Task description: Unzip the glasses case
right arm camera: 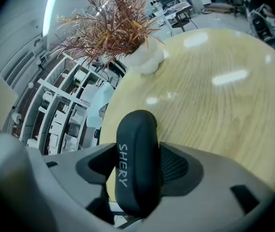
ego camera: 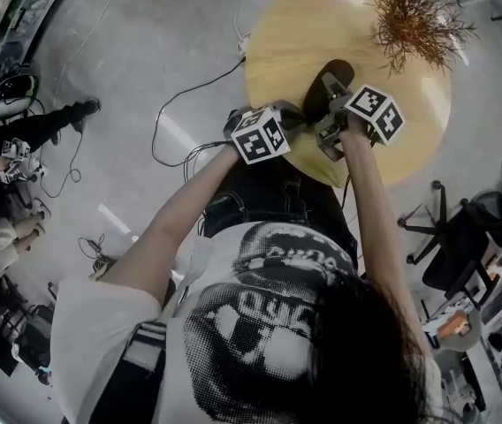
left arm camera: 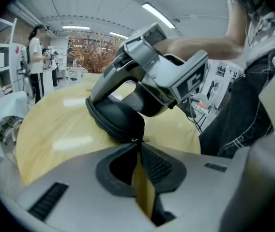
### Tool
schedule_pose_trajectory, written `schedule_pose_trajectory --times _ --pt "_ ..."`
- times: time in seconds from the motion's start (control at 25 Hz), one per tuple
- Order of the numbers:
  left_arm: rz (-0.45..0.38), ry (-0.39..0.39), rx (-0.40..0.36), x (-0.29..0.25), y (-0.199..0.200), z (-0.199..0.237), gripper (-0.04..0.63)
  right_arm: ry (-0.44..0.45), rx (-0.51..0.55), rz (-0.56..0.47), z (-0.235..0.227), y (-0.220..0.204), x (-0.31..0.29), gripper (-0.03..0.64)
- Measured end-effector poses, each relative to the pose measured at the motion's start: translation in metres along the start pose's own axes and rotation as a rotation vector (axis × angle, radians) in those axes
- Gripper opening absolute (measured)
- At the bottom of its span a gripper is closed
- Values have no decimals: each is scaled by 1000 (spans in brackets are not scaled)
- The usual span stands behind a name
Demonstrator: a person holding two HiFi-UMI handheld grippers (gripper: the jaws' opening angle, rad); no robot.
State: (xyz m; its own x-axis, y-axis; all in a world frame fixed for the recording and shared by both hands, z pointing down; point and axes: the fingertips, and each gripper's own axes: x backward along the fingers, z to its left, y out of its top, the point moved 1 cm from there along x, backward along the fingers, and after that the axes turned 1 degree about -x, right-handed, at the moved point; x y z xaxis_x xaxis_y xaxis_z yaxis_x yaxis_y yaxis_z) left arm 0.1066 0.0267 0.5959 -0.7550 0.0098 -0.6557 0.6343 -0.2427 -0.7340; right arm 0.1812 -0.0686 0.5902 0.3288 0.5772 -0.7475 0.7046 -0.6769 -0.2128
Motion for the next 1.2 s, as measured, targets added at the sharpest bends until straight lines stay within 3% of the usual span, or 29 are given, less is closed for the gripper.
schedule_pose_trajectory --times 0.4,0.68,0.96,1.2 --pt "1 75 3 7 -4 7 29 -72 -140 -95 5 1 -4 276" --pt "-8 118 10 6 -7 11 31 -58 -140 -103 4 2 -5 276" --pt "-58 168 171 27 -18 22 59 -18 -164 -99 4 1 -9 289" --pt "-67 252 219 57 -26 23 60 31 -202 -77 5 -3 -12 310"
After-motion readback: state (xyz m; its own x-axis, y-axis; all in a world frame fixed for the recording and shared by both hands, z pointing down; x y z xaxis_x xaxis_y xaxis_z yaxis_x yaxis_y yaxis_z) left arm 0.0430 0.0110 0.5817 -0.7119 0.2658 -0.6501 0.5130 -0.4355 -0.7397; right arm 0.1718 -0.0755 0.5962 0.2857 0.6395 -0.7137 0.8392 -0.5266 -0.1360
